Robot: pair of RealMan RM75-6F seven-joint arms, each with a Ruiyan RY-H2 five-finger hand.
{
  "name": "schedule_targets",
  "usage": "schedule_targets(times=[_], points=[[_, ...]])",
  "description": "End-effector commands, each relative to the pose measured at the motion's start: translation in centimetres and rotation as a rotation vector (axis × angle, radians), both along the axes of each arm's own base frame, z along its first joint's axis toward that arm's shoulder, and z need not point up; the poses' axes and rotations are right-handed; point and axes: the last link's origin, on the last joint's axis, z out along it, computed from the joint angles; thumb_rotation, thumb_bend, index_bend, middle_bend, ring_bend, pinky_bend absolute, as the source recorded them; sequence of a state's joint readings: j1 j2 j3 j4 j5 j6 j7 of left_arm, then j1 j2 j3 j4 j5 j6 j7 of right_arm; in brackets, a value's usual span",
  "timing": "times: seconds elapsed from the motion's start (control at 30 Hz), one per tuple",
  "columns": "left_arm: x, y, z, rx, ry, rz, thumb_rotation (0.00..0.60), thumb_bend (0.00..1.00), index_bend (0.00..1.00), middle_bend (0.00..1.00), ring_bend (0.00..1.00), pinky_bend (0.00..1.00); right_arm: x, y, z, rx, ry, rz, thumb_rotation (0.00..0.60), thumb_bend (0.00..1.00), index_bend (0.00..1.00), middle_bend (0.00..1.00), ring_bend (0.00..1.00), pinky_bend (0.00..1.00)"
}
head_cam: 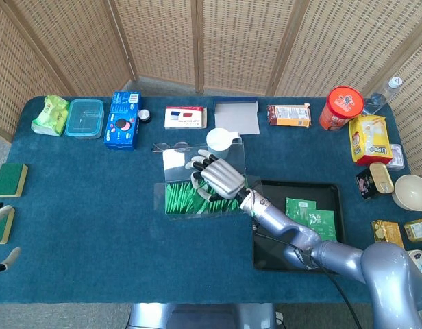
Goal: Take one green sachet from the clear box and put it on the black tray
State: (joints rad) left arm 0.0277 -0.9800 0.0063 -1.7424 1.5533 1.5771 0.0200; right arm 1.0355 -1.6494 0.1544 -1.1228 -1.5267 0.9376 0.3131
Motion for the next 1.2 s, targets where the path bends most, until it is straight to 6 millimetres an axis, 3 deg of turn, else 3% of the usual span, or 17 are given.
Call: schedule_targets(times=[0.03, 0.63, 0.93, 0.97, 1.0, 1.2], points=[[0.0, 0.0, 0.0, -0.001, -0.001, 0.000, 0.600, 0.24, 0.13, 0.12, 0.11, 0.24, -0.3, 0.0, 0.6, -0.008, -0.003, -0.004, 0.600, 0.48, 0.79, 0.27, 0.18, 0.10], [0.7, 0.4, -0.4, -0.004, -0.012, -0.031, 0.600, 0.24, 0.13, 0.12, 0.11, 0.24, -4.0, 2.1, 9.4, -0.121, -0.077, -0.049, 0.600, 0.48, 0.77, 0.27, 0.18, 0.10], [1.4, 0.7, -0.5, -0.003, -0.018, -0.058, 0.600, 0.24, 0.13, 0.12, 0.11, 0.24, -7.9, 4.5, 14.0, -0.199, -0.079, -0.112, 0.600, 0.48, 0.76, 0.27, 0.18, 0.10], [1.5, 0.7, -0.5, -0.003, -0.019, -0.061, 0.600, 0.24, 0.13, 0.12, 0.11, 0.24, -8.5, 4.9, 14.6, -0.209, -0.079, -0.125, 0.600, 0.48, 0.76, 0.27, 0.18, 0.10], [1.8, 0.7, -0.5, -0.004, -0.021, -0.069, 0.600, 0.24, 0.13, 0.12, 0.11, 0.24, -10.3, 5.6, 15.9, -0.242, -0.077, -0.171, 0.600, 0.48, 0.76, 0.27, 0.18, 0.10], [2.0, 0.6, -0.5, -0.004, -0.020, -0.072, 0.600, 0.24, 0.13, 0.12, 0.11, 0.24, -13.4, 7.2, 16.9, -0.262, -0.049, -0.246, 0.600, 0.48, 0.74, 0.27, 0.18, 0.10]])
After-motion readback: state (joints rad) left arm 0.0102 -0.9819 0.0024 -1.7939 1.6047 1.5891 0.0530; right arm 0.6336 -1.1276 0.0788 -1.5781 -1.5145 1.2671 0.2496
